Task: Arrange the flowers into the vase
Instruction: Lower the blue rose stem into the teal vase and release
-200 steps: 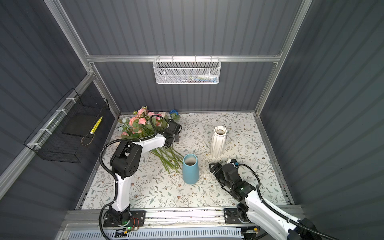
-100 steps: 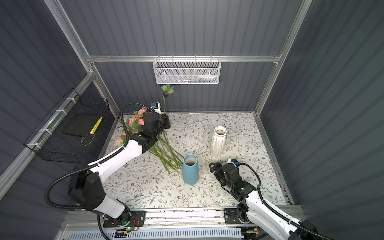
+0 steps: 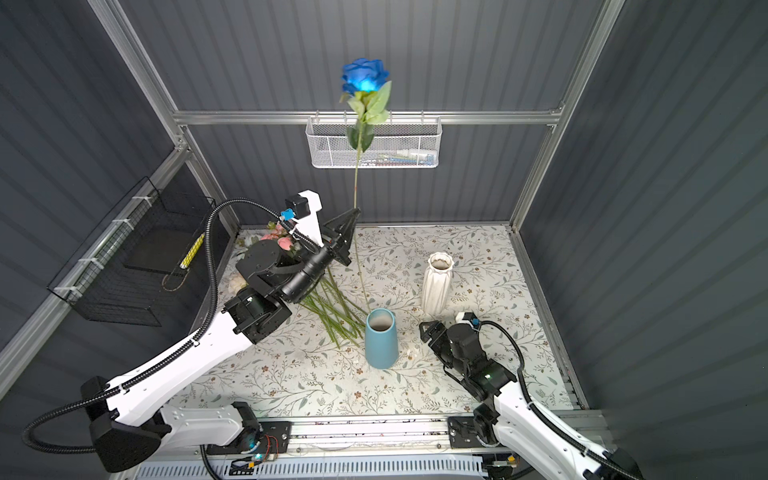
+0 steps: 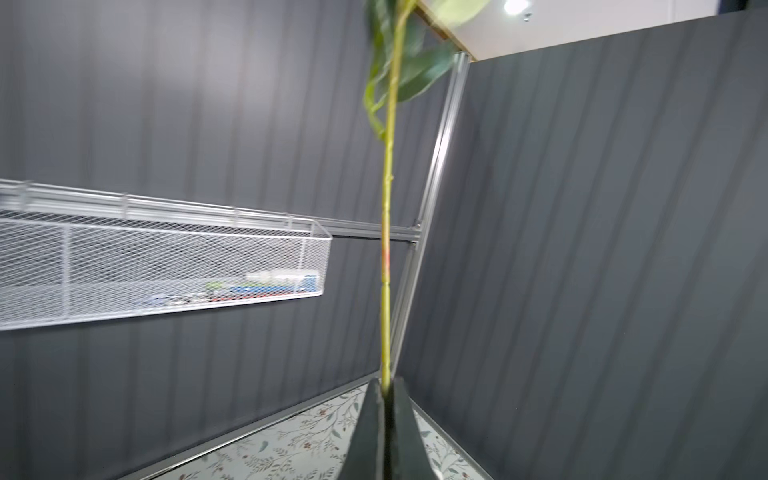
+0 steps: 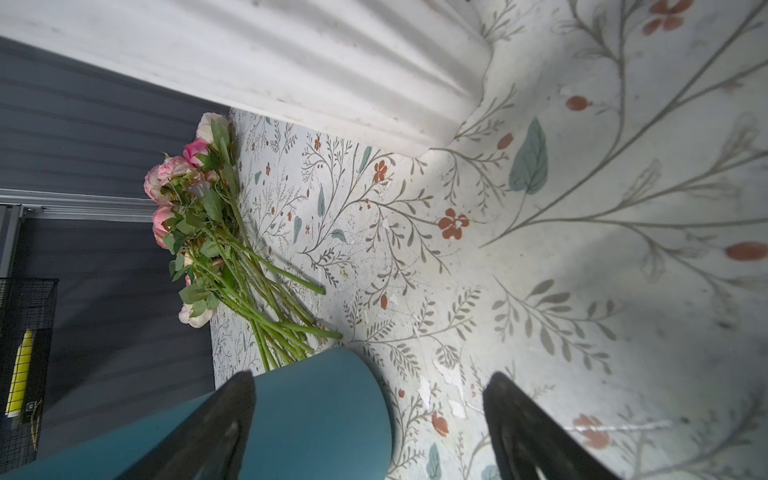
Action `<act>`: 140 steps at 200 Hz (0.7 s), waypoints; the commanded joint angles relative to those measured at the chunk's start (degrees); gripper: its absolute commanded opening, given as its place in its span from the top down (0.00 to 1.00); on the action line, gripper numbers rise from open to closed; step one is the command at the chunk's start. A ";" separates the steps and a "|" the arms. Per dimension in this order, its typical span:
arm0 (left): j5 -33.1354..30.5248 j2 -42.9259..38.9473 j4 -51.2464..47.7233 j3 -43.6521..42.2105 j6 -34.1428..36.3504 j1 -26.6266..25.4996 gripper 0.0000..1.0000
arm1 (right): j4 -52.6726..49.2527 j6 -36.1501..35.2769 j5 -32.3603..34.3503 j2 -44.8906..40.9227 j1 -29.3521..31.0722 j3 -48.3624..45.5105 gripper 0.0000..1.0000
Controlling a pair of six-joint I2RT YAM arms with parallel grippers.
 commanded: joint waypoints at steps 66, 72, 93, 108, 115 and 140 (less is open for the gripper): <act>-1.58 5.25 13.18 -5.01 7.40 -3.95 1.00 | -5.92 -2.22 1.73 -4.50 -0.66 2.54 0.12; -1.78 5.48 13.91 -5.72 7.49 -4.22 1.00 | -6.23 -2.50 1.87 -4.63 -0.70 2.74 0.12; -3.02 6.07 15.64 -8.44 7.52 -5.52 1.00 | -6.86 -3.29 2.17 -4.55 -0.70 3.51 0.12; -4.46 5.87 17.21 -11.64 7.23 -6.76 1.00 | -6.97 -3.71 2.32 -4.46 -0.73 3.74 0.12; -5.53 5.53 18.03 -13.53 7.15 -7.53 1.00 | -6.97 -3.86 2.39 -4.35 -0.70 3.73 0.12; -8.71 3.80 19.89 -19.99 5.68 -9.46 1.00 | -6.80 -4.52 2.68 -3.82 -0.73 4.15 0.12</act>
